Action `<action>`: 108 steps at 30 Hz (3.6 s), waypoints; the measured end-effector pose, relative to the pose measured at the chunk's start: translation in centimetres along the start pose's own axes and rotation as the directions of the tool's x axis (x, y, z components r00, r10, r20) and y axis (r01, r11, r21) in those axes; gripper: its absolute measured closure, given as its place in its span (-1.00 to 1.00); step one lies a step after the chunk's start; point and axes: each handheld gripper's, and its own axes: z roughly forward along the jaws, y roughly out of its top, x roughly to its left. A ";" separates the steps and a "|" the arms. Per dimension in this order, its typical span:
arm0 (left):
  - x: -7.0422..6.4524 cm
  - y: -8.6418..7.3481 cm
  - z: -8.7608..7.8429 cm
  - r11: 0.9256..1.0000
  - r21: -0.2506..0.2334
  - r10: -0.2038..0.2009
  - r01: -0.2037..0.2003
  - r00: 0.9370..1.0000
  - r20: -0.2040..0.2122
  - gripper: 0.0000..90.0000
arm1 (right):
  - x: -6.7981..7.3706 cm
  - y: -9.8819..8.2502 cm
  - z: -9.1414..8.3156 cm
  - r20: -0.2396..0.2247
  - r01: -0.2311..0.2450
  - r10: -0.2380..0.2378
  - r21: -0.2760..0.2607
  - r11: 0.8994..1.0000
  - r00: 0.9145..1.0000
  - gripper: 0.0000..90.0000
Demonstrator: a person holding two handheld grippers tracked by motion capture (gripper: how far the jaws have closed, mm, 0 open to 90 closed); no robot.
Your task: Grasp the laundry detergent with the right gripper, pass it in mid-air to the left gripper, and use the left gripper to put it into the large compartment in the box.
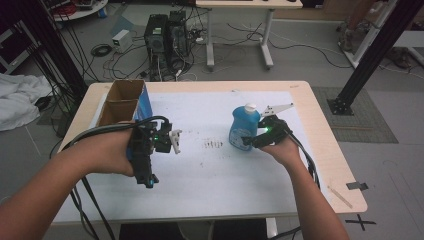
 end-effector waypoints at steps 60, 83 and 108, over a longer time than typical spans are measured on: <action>0.9 0.4 0.9 1.000 0.013 -0.013 0.013 1.000 0.015 -0.89 | -0.3 -0.9 1.4 -0.011 0.001 -0.003 -0.144 0.990 1.000 -0.44; 1.1 0.2 1.1 1.000 0.008 -0.017 0.017 1.000 0.019 -0.89 | 0.0 -0.8 1.5 -0.014 0.032 -0.035 -0.164 0.986 0.999 -0.11; 1.5 0.7 -0.1 1.000 -0.007 -0.013 0.013 1.000 0.001 -0.89 | 2.4 0.4 -1.5 -0.017 0.166 -0.172 -0.189 0.968 0.985 0.04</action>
